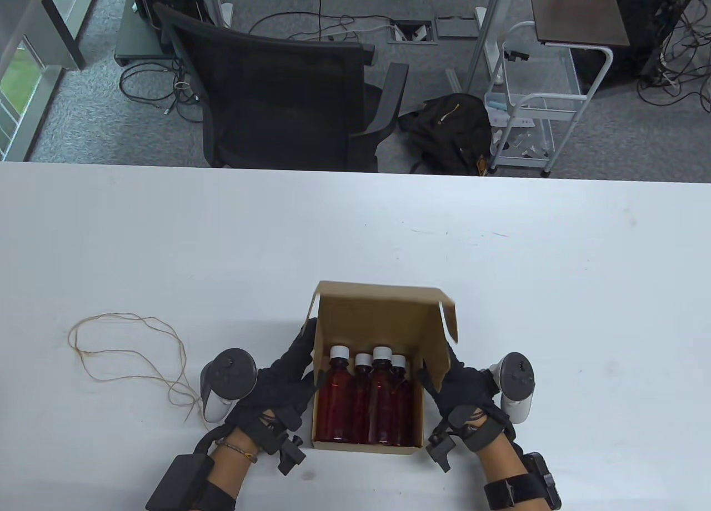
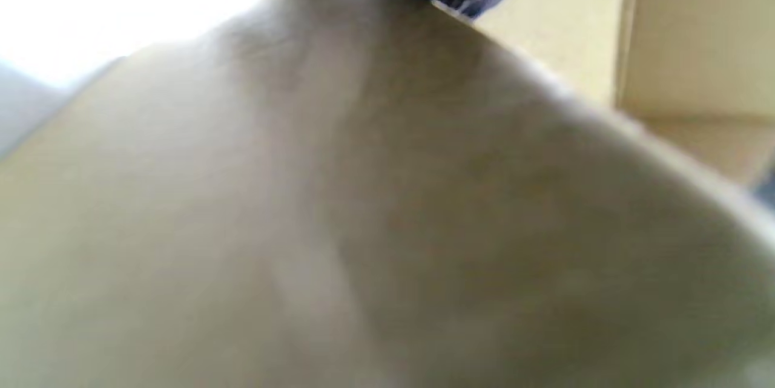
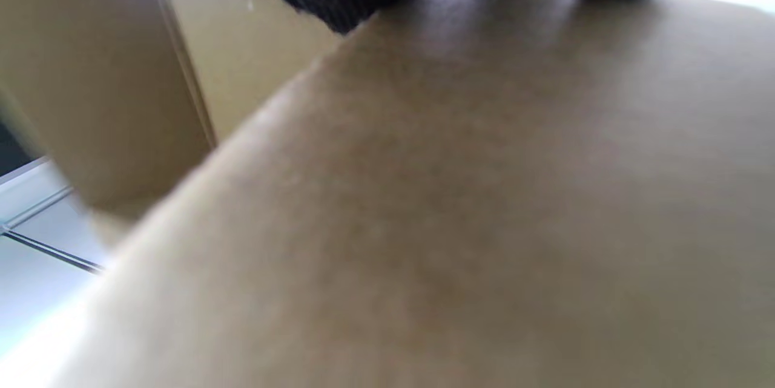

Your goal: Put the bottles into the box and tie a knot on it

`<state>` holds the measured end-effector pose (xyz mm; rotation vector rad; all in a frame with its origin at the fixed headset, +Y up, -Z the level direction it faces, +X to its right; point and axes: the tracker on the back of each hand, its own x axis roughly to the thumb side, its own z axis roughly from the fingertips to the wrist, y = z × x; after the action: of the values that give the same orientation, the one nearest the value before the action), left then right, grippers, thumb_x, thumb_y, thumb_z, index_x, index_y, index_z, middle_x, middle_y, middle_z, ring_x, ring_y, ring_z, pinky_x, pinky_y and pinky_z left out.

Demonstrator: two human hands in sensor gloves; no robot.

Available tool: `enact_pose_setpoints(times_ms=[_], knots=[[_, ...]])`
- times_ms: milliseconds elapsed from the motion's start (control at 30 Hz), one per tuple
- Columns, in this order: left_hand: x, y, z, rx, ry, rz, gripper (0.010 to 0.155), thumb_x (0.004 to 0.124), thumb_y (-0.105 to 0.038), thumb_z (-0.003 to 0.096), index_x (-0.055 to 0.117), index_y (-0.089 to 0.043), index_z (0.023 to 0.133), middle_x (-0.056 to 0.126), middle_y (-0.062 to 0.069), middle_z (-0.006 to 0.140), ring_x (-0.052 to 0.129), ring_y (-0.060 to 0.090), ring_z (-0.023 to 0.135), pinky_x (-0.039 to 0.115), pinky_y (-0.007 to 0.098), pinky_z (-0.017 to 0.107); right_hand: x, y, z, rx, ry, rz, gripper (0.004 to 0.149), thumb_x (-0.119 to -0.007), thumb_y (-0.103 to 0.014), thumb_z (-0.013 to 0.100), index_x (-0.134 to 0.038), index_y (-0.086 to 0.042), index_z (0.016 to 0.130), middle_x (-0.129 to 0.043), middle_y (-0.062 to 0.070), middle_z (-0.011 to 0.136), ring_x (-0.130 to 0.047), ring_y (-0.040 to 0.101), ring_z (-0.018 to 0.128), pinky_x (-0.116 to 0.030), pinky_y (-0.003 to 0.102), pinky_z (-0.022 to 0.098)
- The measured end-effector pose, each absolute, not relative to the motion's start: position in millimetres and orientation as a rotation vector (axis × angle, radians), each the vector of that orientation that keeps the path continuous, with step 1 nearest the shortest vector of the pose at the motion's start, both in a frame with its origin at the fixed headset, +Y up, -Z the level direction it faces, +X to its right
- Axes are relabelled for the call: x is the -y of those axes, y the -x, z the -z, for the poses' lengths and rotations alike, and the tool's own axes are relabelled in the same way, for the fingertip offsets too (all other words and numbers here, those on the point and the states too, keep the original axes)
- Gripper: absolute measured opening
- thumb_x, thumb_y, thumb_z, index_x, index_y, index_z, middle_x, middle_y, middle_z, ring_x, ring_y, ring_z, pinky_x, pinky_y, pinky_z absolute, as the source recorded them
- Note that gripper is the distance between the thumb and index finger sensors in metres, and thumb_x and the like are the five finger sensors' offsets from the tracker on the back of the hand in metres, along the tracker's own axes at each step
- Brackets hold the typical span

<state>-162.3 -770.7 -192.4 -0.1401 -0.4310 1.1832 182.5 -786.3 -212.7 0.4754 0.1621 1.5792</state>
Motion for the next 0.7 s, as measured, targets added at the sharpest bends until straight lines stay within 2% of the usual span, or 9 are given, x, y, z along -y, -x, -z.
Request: enact_pose_setpoints(times_ms=[133,233,300,400,533,700], knots=[[771,166,194,0.432,0.147,-1.201,0.075,0.073,-0.024,0.0536,0.028,-0.035,0.113,0.040,0.005,0.128,0.054,0.050,0.112,0.067,0.060,0.073,788,-187,215,-0.216,-0.486,-1.530,0.066,-0.067,-0.009,0.047,-0.043,-0.031,0.104,-0.041,0.007,0.113,-0.037,0.058,0.094,-0.049,0.071,0.060],[771,168,195,0.432,0.152,-1.232,0.071,0.070,-0.024,0.0542,0.033,-0.036,0.113,0.043,0.005,0.128,0.055,0.051,0.112,0.067,0.061,0.072,789,-190,216,-0.218,-0.464,-1.462,0.061,-0.065,-0.009,0.047,-0.051,-0.029,0.103,-0.047,0.008,0.113,-0.040,0.059,0.093,-0.050,0.071,0.060],[773,171,195,0.411,0.143,-1.305,0.066,0.069,-0.025,0.0547,0.041,-0.037,0.113,0.051,0.006,0.127,0.060,0.054,0.109,0.069,0.062,0.071,792,-192,217,-0.216,-0.448,-1.431,0.058,-0.067,-0.012,0.048,-0.056,-0.030,0.103,-0.052,0.009,0.112,-0.042,0.059,0.093,-0.050,0.071,0.060],[774,176,197,0.381,0.146,-1.433,0.061,0.073,-0.034,0.0556,0.055,-0.035,0.114,0.057,0.009,0.126,0.065,0.061,0.104,0.070,0.066,0.068,792,-192,217,-0.201,-0.435,-1.426,0.054,-0.072,-0.017,0.050,-0.062,-0.027,0.102,-0.058,0.010,0.111,-0.045,0.060,0.092,-0.052,0.070,0.060],[771,172,196,0.398,0.146,-1.367,0.064,0.078,-0.036,0.0542,0.055,-0.030,0.114,0.062,0.007,0.125,0.063,0.063,0.103,0.070,0.067,0.067,789,-188,217,-0.197,-0.444,-1.471,0.052,-0.075,-0.018,0.049,-0.068,-0.023,0.101,-0.059,0.011,0.110,-0.044,0.059,0.092,-0.051,0.070,0.060],[769,171,195,0.430,0.142,-1.308,0.061,0.078,-0.026,0.0533,0.062,-0.030,0.111,0.061,0.008,0.125,0.061,0.061,0.105,0.067,0.067,0.069,788,-188,215,-0.202,-0.454,-1.533,0.053,-0.074,-0.012,0.047,-0.071,-0.023,0.099,-0.055,0.010,0.111,-0.042,0.056,0.094,-0.050,0.068,0.061]])
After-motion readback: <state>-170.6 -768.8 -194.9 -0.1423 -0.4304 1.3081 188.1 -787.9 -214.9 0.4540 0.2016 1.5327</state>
